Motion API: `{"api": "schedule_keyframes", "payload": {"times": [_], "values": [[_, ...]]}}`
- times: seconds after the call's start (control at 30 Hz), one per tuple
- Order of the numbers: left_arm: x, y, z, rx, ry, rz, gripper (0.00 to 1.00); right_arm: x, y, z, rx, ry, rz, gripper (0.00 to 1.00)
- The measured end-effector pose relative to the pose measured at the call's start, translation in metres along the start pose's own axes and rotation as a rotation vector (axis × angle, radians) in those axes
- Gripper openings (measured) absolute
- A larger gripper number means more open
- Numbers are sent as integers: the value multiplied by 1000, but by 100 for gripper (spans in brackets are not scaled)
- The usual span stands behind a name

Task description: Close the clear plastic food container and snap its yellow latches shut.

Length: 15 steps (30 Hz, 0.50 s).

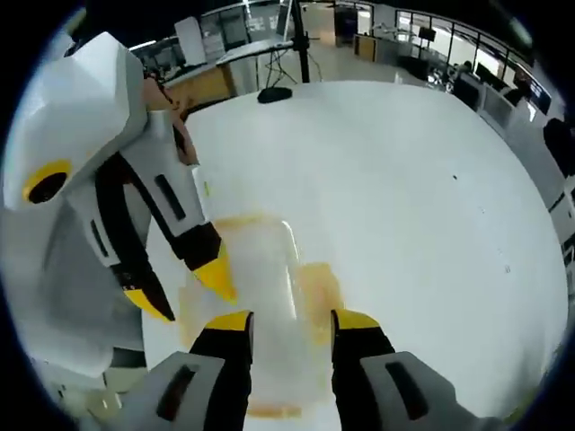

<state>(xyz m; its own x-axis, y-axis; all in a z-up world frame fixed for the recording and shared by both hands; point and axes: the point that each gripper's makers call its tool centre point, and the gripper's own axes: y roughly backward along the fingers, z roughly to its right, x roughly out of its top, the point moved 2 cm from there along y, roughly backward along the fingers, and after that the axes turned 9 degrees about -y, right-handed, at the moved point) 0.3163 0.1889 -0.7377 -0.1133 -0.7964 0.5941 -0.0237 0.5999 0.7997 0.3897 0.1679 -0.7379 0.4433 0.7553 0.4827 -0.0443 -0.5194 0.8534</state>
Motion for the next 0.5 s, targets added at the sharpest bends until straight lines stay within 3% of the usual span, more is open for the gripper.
{"api": "schedule_keyframes", "payload": {"times": [0.5], "values": [[-2, -4, 4, 97, -109, -41, 39, 3, -12, 0, 89, -41, -1, 31]]}}
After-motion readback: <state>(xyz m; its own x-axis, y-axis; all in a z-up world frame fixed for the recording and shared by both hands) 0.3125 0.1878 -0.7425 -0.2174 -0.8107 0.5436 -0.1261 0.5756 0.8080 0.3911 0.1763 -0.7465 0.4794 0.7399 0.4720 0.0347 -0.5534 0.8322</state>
